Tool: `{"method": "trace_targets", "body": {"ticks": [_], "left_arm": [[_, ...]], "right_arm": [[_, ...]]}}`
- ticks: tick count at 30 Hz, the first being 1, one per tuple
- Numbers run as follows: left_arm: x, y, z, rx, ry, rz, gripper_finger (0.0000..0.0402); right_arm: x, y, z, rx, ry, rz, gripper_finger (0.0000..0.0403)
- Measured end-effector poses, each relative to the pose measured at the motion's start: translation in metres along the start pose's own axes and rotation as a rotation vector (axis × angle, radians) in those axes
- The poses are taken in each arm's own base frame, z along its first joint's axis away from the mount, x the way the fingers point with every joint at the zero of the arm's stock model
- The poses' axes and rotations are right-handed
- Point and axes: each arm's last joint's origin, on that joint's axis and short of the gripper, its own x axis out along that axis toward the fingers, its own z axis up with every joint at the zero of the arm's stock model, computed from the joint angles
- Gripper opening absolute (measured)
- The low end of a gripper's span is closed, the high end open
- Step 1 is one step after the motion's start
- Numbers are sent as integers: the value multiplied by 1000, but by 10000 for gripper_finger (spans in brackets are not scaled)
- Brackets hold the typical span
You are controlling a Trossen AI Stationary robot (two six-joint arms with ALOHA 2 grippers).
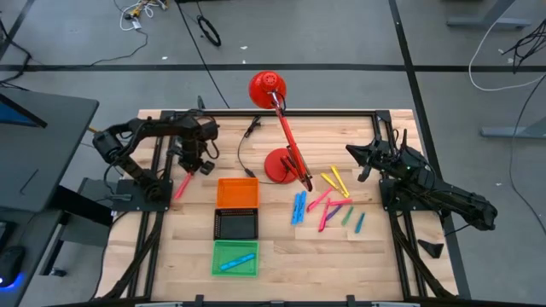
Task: Pick & Place Markers
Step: Put the pink highlighter into the green bin
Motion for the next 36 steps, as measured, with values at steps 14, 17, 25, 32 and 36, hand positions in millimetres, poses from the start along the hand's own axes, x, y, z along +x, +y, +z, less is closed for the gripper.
{"method": "trace_targets", "body": {"ticks": [14, 17, 25, 32, 36], "left_arm": [[-49, -29, -4, 180, -12, 38, 57], [-57, -35, -8, 252, -15, 66, 56], [-71, -51, -17, 404, -29, 127, 56], [-71, -59, -24, 458, -19, 146, 56], [-69, -69, -32, 507, -16, 165, 56]], "right_arm": [[0, 0, 0, 0, 0, 0, 10], [0, 0, 0, 0, 0, 0, 10], [0, 0, 0, 0, 0, 0, 10], [0, 0, 0, 0, 0, 0, 10], [0, 0, 0, 0, 0, 0, 10]]}}
